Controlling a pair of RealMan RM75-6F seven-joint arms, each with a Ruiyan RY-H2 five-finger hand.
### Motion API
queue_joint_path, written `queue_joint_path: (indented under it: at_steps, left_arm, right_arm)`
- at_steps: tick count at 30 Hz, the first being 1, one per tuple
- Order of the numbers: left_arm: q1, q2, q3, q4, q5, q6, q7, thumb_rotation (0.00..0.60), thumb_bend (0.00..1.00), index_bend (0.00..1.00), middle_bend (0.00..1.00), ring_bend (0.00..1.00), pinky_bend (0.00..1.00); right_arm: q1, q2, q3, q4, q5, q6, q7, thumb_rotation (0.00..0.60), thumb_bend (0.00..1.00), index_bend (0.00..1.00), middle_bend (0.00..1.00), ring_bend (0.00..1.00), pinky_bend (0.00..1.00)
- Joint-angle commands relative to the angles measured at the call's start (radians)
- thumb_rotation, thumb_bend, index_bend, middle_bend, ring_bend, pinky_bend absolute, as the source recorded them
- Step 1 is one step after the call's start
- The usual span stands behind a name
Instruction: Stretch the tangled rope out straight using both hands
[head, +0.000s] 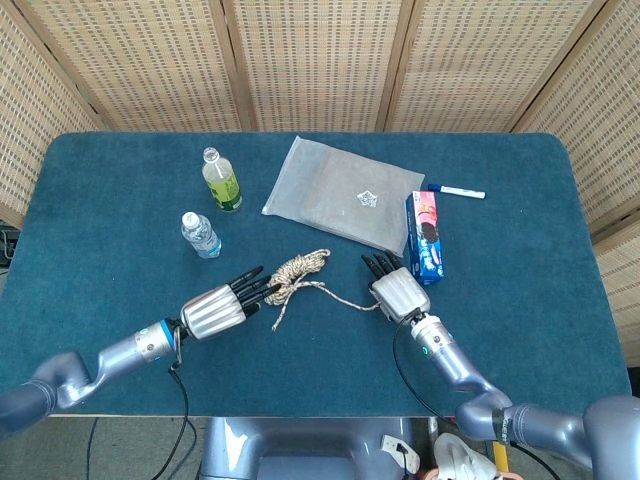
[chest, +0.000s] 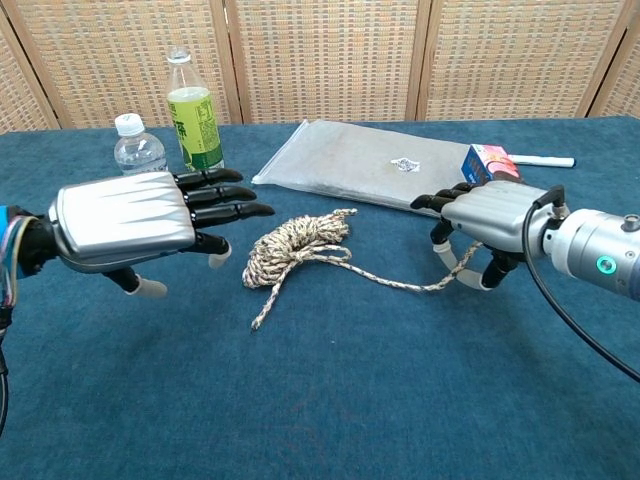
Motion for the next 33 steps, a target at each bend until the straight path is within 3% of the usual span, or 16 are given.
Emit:
queue_joint_path:
  at_steps: [1, 17, 33]
  left_arm:
    - [-0.048, -0.069, 0.014, 0.055, -0.005, -0.023, -0.037, 0.600, 0.17, 0.45, 0.00, 0.00, 0.00]
    - [-0.141, -0.175, 0.066, 0.119, -0.037, -0.091, -0.024, 0.600, 0.23, 0.45, 0.00, 0.00, 0.00]
    - [-0.171, -0.211, 0.107, 0.128, -0.077, -0.076, -0.022, 0.600, 0.26, 0.47, 0.00, 0.00, 0.00]
  right_arm:
    - [0.002, 0.003, -0.002, -0.001, 0.002, -0.004, -0.003, 0.600, 0.42, 0.75, 0.00, 0.00, 0.00]
    - [0.003, 0.011, -0.006, 0.000, 0.001, 0.001, 0.009, 0.600, 0.42, 0.75, 0.00, 0.00, 0.00]
    - [0.002, 0.012, -0.011, 0.009, -0.001, 0.002, 0.023, 0.600, 0.42, 0.75, 0.00, 0.00, 0.00]
